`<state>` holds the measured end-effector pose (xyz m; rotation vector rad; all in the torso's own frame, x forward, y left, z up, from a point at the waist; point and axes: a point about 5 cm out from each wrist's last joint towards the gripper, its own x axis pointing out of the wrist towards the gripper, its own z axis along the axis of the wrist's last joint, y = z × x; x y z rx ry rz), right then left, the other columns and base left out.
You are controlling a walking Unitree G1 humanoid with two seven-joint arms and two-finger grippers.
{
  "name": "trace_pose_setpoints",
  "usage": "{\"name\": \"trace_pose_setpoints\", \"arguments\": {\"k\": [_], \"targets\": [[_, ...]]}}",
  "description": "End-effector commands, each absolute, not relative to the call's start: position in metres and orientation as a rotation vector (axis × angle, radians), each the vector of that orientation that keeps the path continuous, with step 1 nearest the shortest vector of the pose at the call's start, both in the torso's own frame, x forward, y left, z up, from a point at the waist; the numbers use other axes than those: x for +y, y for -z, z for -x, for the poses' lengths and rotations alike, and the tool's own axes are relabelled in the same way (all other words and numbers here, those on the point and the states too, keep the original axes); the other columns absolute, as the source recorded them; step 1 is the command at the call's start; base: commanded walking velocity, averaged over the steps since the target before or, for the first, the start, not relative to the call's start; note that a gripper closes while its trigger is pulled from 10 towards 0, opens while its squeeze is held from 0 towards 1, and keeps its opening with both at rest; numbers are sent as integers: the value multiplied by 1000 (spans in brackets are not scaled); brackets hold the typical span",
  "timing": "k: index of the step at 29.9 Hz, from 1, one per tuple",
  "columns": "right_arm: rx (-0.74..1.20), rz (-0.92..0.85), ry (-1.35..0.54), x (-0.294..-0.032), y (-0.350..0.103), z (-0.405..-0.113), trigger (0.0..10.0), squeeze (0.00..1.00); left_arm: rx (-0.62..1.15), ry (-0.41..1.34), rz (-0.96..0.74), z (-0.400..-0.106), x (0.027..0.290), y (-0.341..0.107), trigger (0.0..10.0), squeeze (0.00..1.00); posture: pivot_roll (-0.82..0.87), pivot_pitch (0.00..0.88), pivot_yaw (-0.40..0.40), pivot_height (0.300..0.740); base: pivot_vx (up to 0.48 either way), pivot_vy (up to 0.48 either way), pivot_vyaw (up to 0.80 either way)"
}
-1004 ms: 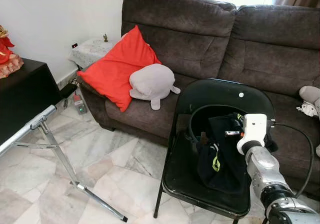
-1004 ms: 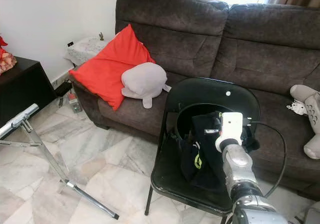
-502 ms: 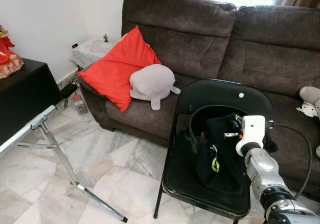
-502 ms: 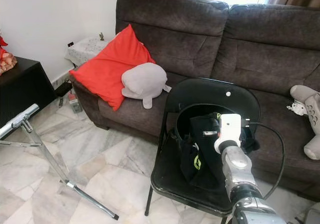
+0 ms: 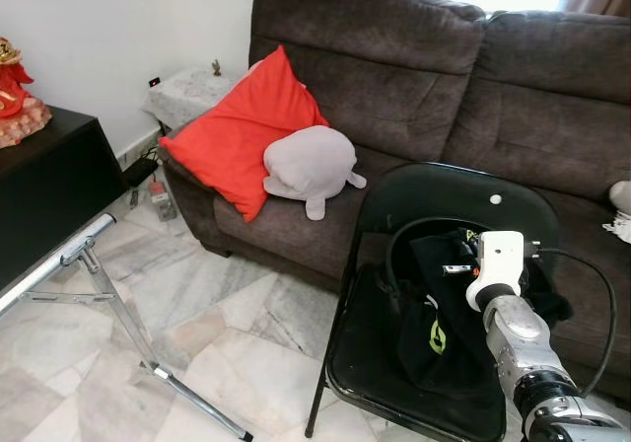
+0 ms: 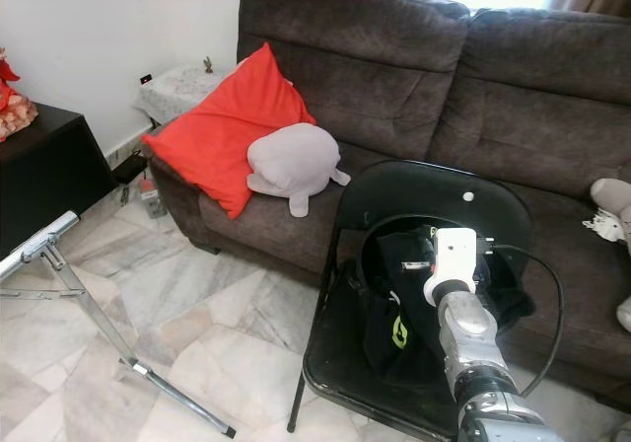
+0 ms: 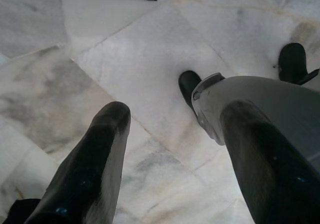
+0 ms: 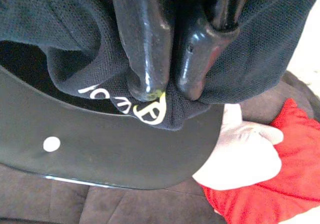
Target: Hang hanger
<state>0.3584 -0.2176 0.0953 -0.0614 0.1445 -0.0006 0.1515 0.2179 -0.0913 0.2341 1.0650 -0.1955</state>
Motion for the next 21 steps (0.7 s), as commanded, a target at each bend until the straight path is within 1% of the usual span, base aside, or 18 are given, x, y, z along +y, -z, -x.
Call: {"name": "trace_pose_setpoints", "arguments": {"k": [1,11,12,13,14,17,18,19,20,21], "targets": [[181,68,26,-225,-88,-353,0,0,1066,190,-215,-150,217,92,10000,0,-21,13,13,740,0,0,0],[283,37,61,-226,-69,-344,0,0,1072,199,-222,-150,217,92,10000,0,-21,15,14,740,0,0,0],[298,29,69,-226,-66,-342,235,0,1073,200,-222,-150,217,92,10000,0,-18,15,14,740,0,0,0],[304,28,72,-226,-64,-342,235,0,1073,201,-222,-149,217,92,10000,0,-18,15,14,740,0,0,0],[305,23,68,-225,-64,-341,0,0,1073,202,-223,-150,217,92,10000,0,-17,15,14,740,0,0,0],[307,21,60,-223,-62,-341,0,0,1073,202,-223,-149,217,92,10000,0,-17,16,14,740,0,0,0],[316,25,61,-223,-61,-340,706,0,1074,204,-223,-149,217,92,10000,0,-16,17,14,740,0,0,0],[320,27,61,-222,-60,-340,706,0,1074,205,-223,-149,217,92,10000,0,-16,18,14,740,0,0,0],[327,27,60,-222,-59,-340,3137,0,1076,207,-223,-149,217,92,10000,0,-16,17,14,740,0,0,0],[345,32,57,-221,-57,-339,10000,0,1078,209,-223,-149,217,92,10000,0,-17,17,15,740,0,0,0]]}}
